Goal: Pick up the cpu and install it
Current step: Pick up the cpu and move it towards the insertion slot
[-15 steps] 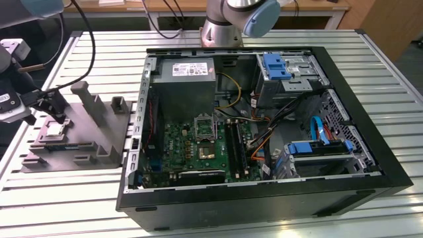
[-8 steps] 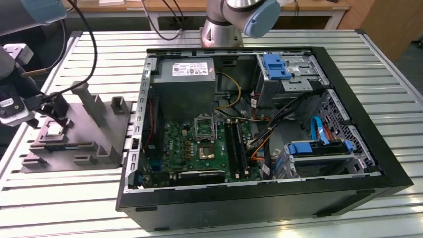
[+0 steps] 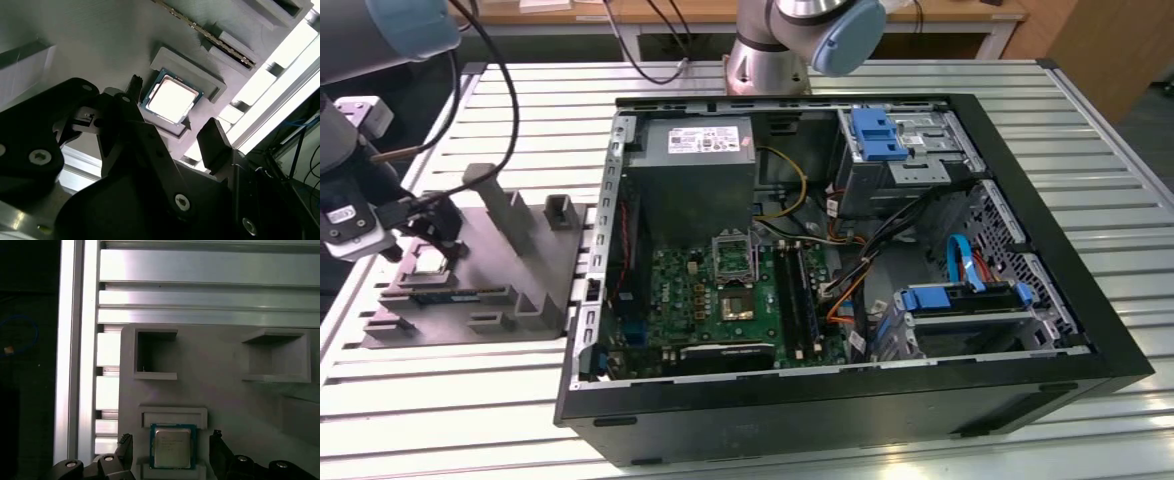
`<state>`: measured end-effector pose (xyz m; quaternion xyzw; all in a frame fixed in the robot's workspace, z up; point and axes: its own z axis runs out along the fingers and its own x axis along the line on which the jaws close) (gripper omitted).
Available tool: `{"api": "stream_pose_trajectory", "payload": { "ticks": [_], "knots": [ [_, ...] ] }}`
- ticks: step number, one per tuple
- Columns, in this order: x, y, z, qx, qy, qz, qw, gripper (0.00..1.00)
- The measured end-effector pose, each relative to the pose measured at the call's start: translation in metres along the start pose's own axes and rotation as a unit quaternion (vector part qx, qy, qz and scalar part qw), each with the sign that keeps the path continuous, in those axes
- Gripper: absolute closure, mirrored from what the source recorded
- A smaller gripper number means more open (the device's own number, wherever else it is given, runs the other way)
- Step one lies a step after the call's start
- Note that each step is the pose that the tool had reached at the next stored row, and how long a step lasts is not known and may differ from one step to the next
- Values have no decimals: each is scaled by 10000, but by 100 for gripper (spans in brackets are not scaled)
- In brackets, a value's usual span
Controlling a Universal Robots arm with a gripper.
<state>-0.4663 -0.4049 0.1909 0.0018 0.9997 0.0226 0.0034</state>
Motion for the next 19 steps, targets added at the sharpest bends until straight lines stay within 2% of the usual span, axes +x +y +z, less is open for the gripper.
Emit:
{"api": "stream_pose_trajectory", "payload": {
  "ticks": [19],
  "knots": [
    [1, -6, 126, 1, -3, 15, 10000, 29]
  ]
}}
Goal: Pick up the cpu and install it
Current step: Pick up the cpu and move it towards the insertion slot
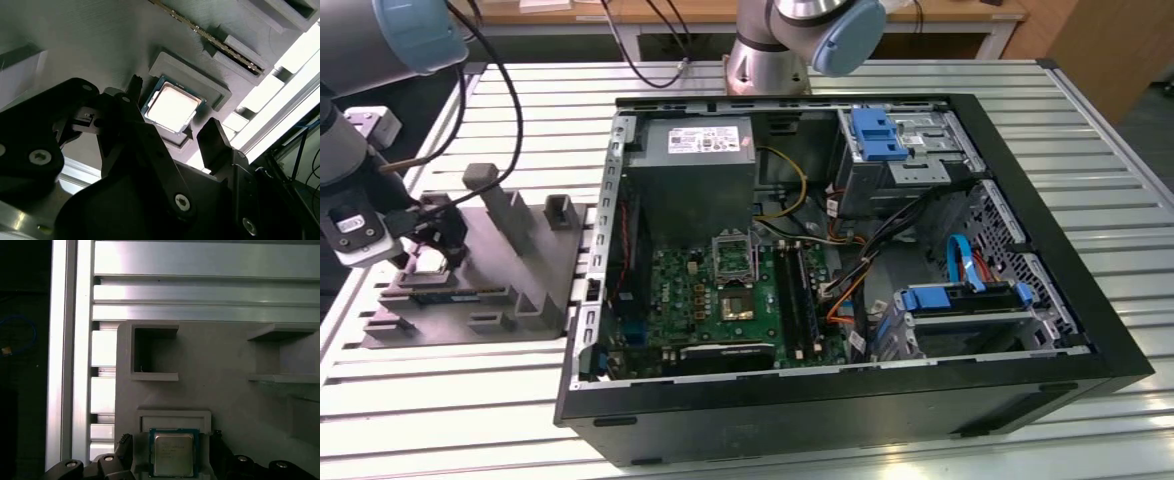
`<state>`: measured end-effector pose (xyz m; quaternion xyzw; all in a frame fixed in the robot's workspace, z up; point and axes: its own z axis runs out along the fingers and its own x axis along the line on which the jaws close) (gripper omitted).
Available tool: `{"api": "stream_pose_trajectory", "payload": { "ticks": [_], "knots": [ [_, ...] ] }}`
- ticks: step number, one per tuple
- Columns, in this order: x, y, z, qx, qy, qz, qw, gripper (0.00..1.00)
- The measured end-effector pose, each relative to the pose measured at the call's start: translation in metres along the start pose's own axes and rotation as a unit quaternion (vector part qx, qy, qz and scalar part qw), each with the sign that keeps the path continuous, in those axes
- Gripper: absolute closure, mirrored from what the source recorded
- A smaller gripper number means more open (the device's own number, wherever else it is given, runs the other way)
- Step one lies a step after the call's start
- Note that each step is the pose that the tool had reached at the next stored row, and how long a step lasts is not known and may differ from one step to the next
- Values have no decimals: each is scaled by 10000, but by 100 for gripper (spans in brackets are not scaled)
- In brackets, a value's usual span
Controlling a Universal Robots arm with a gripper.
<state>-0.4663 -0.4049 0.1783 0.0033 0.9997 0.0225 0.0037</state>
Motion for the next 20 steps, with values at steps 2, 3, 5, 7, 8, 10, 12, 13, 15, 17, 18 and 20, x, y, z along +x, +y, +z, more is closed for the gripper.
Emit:
{"api": "stream_pose_trajectory", "payload": {
  "ticks": [2, 3, 5, 7, 8, 10, 12, 13, 15, 17, 18, 20],
  "knots": [
    [1, -1, 9, 2, 1, 7, 10000, 29],
    [1, -1, 10, 3, 1, 10, 10000, 29],
    [7, 0, 12, 2, -1, 12, 10000, 29],
    [17, -1, 11, 3, 0, 11, 10000, 29],
    [22, -1, 11, 2, 0, 11, 10000, 29],
    [24, -1, 11, 2, 0, 11, 10000, 29],
    [25, -2, 12, 2, -1, 14, 10000, 29],
    [25, -2, 11, 2, -1, 18, 10000, 29],
    [27, -2, 11, 2, -1, 22, 10000, 29],
    [37, -7, 12, 2, -1, 23, 10000, 29],
    [41, -7, 11, 2, -1, 23, 10000, 29],
    [47, -9, 10, 3, 0, 23, 10000, 29]
  ]
}}
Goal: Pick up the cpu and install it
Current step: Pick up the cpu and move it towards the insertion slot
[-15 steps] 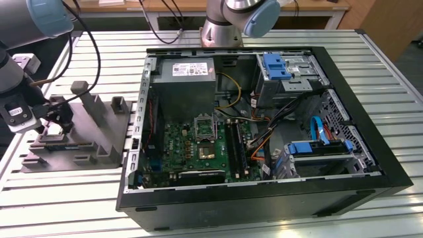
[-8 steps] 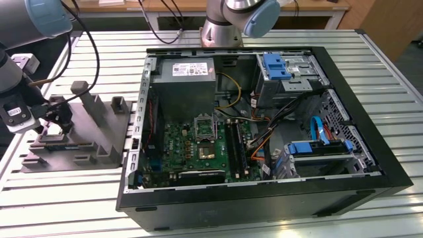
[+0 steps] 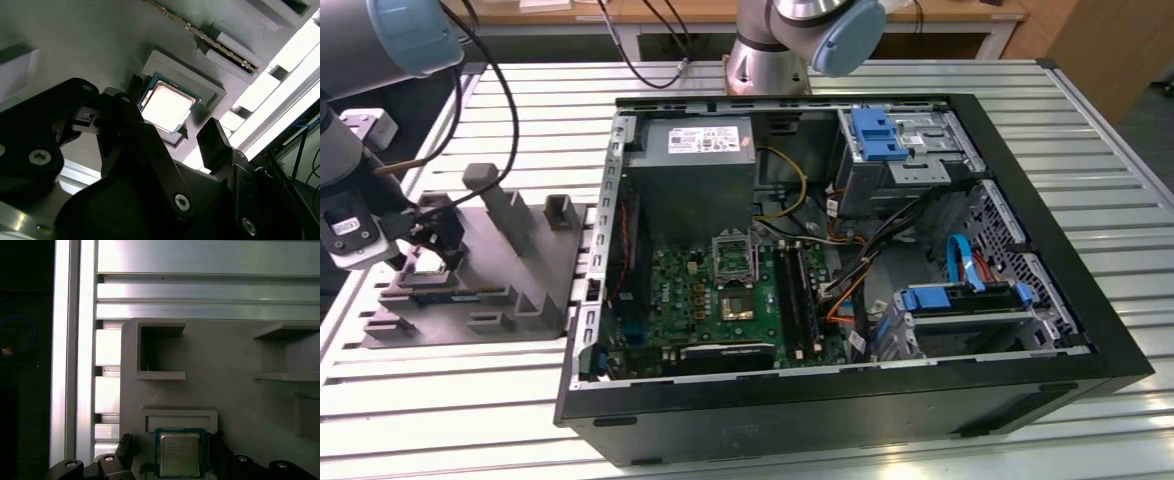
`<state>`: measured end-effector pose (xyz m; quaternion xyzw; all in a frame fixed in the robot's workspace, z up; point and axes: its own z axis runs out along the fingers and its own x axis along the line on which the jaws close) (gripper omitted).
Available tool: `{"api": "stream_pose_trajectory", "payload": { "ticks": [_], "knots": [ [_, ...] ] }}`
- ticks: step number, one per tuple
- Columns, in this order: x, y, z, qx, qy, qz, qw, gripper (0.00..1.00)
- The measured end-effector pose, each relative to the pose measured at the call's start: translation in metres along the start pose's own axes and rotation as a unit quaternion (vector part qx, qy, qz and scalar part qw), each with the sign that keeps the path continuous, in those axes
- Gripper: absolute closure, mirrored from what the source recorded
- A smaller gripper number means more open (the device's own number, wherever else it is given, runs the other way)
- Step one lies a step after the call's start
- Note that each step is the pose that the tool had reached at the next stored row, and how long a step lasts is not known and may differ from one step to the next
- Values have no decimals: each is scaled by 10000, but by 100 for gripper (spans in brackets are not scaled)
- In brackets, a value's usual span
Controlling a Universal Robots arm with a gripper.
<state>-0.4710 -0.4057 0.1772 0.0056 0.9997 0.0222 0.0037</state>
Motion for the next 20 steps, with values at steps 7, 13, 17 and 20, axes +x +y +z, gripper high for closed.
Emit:
{"api": "stream_pose_trajectory", "payload": {
  "ticks": [7, 13, 17, 20],
  "knots": [
    [2, 0, 1, 0, -1, 0, 10000, 29],
    [-29, 0, 1, 0, 0, 0, 10000, 37],
    [-39, 0, 1, 0, 1, 1, 10000, 44],
    [-40, 1, -7, -1, 0, 0, 10000, 44]
  ]
}}
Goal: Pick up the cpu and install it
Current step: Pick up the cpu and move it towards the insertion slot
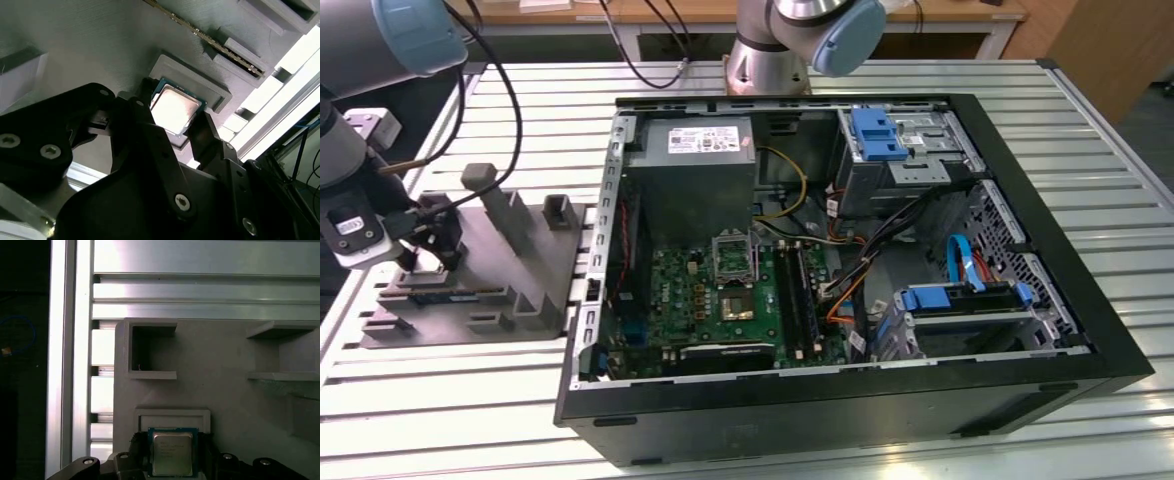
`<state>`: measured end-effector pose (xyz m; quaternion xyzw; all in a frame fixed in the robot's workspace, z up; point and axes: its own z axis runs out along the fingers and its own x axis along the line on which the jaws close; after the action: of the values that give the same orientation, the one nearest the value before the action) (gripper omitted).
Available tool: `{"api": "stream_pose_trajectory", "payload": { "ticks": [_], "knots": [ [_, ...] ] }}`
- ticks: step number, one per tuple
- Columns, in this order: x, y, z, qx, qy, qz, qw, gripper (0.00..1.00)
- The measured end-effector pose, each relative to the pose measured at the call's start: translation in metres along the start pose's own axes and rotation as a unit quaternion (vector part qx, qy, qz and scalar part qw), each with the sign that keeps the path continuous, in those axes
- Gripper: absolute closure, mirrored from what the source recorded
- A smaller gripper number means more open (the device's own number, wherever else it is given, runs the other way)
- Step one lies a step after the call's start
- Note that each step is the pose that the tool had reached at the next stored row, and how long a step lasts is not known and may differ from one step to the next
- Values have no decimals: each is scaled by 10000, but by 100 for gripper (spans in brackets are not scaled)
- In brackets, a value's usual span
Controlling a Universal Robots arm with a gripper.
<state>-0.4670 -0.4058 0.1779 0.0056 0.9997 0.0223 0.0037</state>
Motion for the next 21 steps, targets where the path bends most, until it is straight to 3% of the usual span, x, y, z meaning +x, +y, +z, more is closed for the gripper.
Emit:
{"api": "stream_pose_trajectory", "payload": {
  "ticks": [21],
  "knots": [
    [34, 2, -42, 0, -1, 0, 10000, 44]
  ]
}}
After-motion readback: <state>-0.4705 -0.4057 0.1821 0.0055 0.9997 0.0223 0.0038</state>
